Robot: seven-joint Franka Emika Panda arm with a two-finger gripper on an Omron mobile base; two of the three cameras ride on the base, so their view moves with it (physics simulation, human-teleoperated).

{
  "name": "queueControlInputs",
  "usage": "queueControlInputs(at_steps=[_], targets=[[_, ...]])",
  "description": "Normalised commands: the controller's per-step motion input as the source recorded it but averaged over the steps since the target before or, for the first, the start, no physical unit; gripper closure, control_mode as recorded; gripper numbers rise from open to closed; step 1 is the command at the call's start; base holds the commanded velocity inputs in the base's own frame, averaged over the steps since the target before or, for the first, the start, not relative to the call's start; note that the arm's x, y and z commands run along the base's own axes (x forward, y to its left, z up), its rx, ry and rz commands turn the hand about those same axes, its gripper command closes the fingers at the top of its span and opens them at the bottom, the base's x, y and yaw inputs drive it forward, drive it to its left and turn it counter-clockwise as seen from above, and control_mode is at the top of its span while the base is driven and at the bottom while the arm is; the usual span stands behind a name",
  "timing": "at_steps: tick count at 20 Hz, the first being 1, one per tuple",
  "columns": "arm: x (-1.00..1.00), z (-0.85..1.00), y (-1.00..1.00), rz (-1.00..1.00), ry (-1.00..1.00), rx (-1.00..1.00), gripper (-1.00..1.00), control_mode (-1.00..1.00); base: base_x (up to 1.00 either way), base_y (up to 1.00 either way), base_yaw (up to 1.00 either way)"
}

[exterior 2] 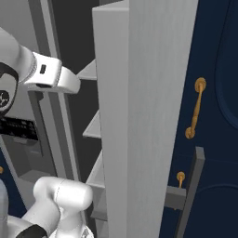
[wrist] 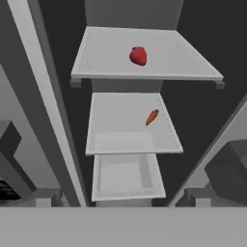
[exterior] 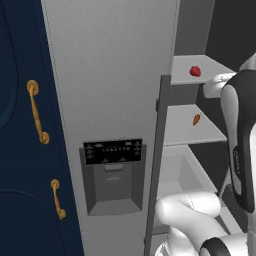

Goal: Take the strawberry from the fridge and place it on top of the pancake, located on the dining counter.

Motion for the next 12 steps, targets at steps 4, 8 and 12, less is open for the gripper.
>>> queueControlInputs(at_steps=[4, 8, 12], targets=[[0.55, -0.09, -0.04, 0.02, -0.09, 0.00, -1.00, -1.00, 0.00, 0.00, 0.00], [0.70, 0.00, -0.18, 0.00, 0.08, 0.00, -1.00, -1.00, 0.00, 0.00, 0.00], [0.56, 0.00, -0.27, 0.00, 0.08, 0.00, -1.00, -1.00, 0.00, 0.00, 0.00]])
